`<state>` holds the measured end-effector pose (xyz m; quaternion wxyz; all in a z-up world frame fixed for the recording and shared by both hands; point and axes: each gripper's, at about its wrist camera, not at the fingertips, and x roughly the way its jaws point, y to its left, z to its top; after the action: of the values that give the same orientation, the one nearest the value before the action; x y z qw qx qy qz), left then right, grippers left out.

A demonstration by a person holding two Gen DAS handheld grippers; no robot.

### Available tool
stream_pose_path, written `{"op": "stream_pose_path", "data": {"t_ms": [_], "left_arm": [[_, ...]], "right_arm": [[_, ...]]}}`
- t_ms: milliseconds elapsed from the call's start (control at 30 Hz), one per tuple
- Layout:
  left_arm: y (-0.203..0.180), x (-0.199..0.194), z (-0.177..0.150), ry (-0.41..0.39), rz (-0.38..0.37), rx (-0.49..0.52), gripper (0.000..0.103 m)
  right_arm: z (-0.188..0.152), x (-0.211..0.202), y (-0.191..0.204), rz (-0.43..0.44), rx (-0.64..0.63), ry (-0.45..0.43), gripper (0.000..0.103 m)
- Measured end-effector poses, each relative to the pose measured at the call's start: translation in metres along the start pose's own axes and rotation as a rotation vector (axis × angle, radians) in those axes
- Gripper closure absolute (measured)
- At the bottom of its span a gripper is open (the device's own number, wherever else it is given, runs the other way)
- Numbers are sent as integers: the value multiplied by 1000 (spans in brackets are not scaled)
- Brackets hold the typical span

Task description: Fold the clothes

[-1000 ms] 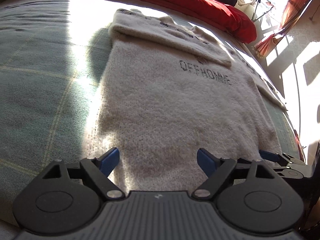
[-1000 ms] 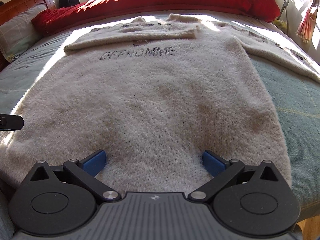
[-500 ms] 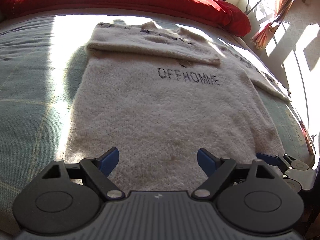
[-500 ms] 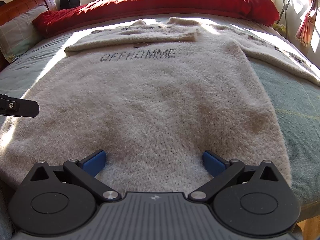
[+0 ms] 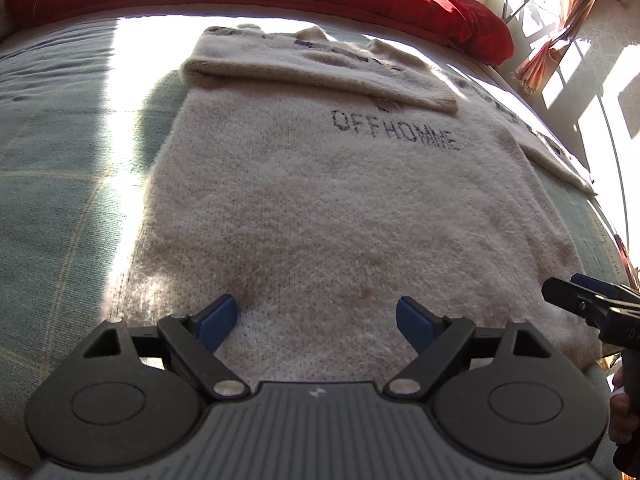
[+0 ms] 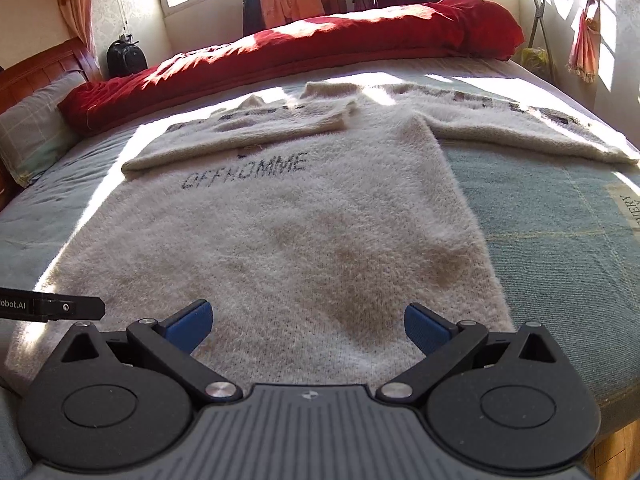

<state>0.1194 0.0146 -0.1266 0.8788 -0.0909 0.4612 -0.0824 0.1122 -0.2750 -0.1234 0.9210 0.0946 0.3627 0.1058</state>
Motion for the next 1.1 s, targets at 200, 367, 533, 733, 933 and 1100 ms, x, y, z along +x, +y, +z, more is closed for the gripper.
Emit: {"op": "stream_pose_path", "data": {"t_ms": [200,367,533,733,933,1100], "left_arm": [[5,-1,-3,-17,-32,-5,11],[6,-7,0,-40,-49,-18,11],[-8,-15,16,-96,-66,83,11],[-15,-2,29,-95,-45,140,11],[-21,7,29,-97,-52,182,11],[-35,8,35,-133,-102,236,11]], "right_arm": [[32,43,-23,33,111,5,0],[25,45,-47,-1,165,5,0],[33,22,-71,22,254,-22,0],[101,26,-123,-10,342,-116,0],[126,44,-212,10,614,-175,7],[122,51,-271,5,797,-199,13]]}}
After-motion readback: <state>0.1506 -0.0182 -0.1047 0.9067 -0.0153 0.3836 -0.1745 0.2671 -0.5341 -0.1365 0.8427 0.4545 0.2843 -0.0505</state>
